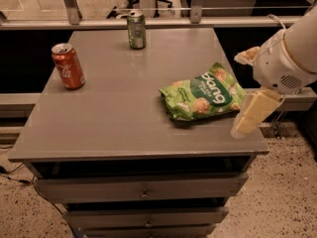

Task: Move green rice chip bag near coke can

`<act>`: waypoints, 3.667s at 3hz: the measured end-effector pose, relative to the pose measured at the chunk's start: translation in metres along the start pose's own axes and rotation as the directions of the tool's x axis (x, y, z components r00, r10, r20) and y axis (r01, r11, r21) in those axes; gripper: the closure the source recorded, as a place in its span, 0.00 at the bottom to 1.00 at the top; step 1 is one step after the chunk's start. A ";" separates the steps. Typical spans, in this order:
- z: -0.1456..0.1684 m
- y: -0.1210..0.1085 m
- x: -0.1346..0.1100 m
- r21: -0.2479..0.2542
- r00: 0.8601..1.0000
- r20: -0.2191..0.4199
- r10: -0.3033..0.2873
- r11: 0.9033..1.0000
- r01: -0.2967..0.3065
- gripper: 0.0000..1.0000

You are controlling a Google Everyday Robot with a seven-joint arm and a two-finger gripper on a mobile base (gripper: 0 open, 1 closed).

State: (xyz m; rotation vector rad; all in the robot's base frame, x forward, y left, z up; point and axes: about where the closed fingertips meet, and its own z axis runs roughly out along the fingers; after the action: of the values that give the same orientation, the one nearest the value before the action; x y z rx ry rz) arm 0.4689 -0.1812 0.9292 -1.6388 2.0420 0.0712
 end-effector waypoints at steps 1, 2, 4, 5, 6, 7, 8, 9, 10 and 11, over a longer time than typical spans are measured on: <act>0.048 -0.017 -0.019 0.010 0.989 0.146 -0.037 0.999 0.036 0.00; 0.073 -0.026 -0.031 0.019 0.974 0.216 -0.063 0.998 0.060 0.00; 0.108 -0.036 -0.039 0.012 0.962 0.260 -0.083 0.997 0.082 0.40; 0.108 -0.041 -0.046 0.018 0.956 0.274 -0.106 0.994 0.105 0.80; 0.104 -0.044 -0.050 0.024 0.953 0.278 -0.120 0.993 0.118 1.00; 0.079 -0.050 -0.075 0.070 0.931 0.314 -0.187 0.982 0.174 1.00; 0.063 -0.056 -0.094 0.112 0.907 0.359 -0.221 0.975 0.193 1.00; 0.063 -0.056 -0.095 0.119 0.904 0.363 -0.226 0.973 0.196 1.00; 0.066 -0.064 -0.112 0.178 0.874 0.394 -0.284 0.957 0.230 1.00; 0.082 -0.105 -0.152 0.288 0.815 0.434 -0.384 0.916 0.279 1.00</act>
Offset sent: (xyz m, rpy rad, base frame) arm 0.0790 0.0630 -0.0600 0.2515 -0.1331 0.1510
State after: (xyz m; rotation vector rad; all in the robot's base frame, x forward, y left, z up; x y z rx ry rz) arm 0.6159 -0.0439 0.9513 -1.6204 1.3198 0.1215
